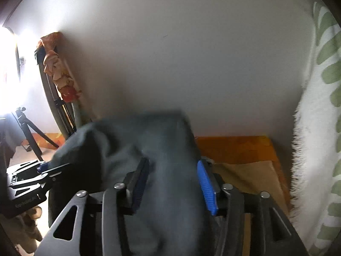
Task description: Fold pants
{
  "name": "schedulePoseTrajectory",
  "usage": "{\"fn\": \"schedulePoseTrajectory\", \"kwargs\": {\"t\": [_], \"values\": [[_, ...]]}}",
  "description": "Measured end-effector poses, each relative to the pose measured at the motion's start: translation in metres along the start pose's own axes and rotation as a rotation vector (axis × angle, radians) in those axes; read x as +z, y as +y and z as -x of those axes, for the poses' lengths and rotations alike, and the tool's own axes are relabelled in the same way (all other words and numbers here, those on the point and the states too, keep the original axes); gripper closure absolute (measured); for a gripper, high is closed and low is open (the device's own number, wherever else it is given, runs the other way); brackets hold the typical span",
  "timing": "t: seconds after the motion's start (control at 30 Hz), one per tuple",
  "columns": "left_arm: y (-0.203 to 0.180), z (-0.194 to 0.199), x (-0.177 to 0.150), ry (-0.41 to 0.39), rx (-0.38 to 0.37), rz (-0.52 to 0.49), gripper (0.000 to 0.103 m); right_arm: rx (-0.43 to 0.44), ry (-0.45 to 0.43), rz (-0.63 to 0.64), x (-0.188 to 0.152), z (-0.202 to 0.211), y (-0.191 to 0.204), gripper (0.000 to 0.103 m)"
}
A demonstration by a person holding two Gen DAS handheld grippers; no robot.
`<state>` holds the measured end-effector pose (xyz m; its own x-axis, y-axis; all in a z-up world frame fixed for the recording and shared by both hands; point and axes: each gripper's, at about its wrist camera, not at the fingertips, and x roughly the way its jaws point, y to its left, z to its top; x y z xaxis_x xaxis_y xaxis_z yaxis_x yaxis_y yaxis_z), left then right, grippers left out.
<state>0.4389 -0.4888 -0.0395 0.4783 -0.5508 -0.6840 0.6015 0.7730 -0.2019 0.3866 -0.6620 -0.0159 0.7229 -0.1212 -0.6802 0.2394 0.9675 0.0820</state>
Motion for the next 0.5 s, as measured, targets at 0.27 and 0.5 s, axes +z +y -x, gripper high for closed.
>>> {"fn": "schedulePoseTrajectory", "kwargs": {"t": [0.27, 0.5], "values": [[0.0, 0.06, -0.007, -0.05, -0.014, -0.001, 0.054, -0.013, -0.043, 0.019, -0.016, 0.045, 0.01, 0.044], [-0.021, 0.129, -0.027, -0.097, 0.003, -0.028, 0.041, 0.003, -0.085, 0.015, -0.039, 0.097, 0.031, 0.044]]}}
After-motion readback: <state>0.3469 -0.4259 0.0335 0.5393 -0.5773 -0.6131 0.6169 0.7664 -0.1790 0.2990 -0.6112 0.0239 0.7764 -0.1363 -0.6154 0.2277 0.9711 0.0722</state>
